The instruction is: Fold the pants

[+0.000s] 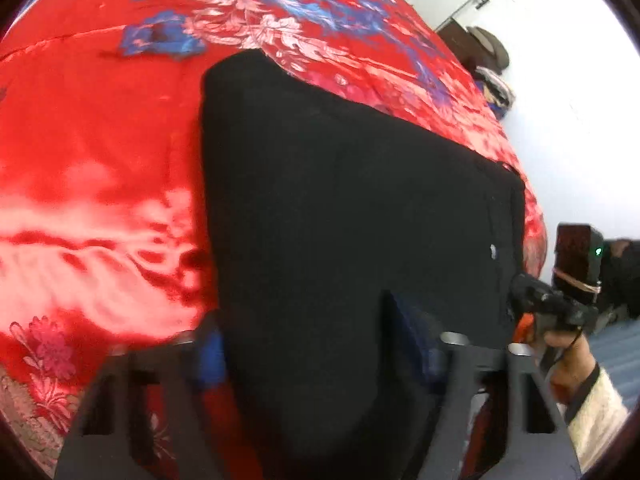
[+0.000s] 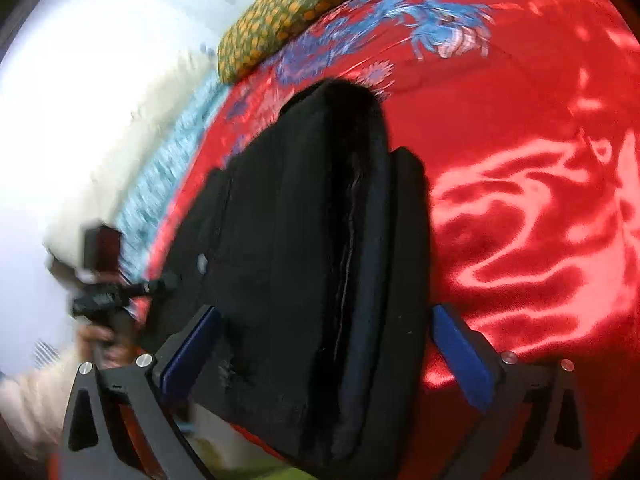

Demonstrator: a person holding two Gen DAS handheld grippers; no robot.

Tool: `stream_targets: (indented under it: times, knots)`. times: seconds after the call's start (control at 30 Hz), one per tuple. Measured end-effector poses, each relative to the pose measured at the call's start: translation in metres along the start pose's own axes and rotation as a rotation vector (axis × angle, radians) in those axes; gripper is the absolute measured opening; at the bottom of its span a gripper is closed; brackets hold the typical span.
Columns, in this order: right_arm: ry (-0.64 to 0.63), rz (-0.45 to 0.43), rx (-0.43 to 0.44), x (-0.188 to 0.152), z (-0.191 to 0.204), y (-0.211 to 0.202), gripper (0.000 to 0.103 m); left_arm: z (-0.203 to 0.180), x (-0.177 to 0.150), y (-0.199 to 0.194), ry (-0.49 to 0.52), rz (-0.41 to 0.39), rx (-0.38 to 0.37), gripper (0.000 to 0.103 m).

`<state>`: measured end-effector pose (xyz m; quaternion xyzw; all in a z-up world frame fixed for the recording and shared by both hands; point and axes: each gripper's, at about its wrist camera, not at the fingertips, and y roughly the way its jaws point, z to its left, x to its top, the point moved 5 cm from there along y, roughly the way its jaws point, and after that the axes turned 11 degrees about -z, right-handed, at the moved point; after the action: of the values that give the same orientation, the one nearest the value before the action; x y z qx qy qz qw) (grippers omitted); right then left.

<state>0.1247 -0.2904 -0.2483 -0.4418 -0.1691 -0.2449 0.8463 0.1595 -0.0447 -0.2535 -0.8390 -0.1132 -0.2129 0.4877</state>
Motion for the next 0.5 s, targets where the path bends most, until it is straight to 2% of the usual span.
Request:
stream_targets:
  times: [0.03,0.07,0.1,0.2,0.3,0.5]
  knots:
    - [-0.041,0.03,-0.031,0.0,0.005,0.004,0.101,-0.003,0.001,-0.002,0.016,-0.008,0.014,0.05]
    - [-0.06,0.041,-0.053,0.001,0.008,0.005,0.088,-0.006,0.001,-0.004,0.025,-0.017,0.03,0.041]
    - [-0.051,0.046,-0.03,0.002,0.013,0.005,0.067,-0.008,0.003,-0.008,0.026,-0.026,0.038,0.033]
    - [-0.041,0.023,-0.012,0.001,0.019,-0.003,0.046,-0.02,0.006,-0.021,0.033,-0.059,0.062,0.027]
    - [-0.043,-0.02,-0.011,0.002,0.028,-0.015,0.037,-0.035,0.008,-0.039,0.059,-0.098,0.074,0.026]
    - [-0.053,-0.076,0.046,0.01,0.055,-0.032,0.034,-0.033,0.018,-0.065,0.046,-0.135,0.067,0.026]
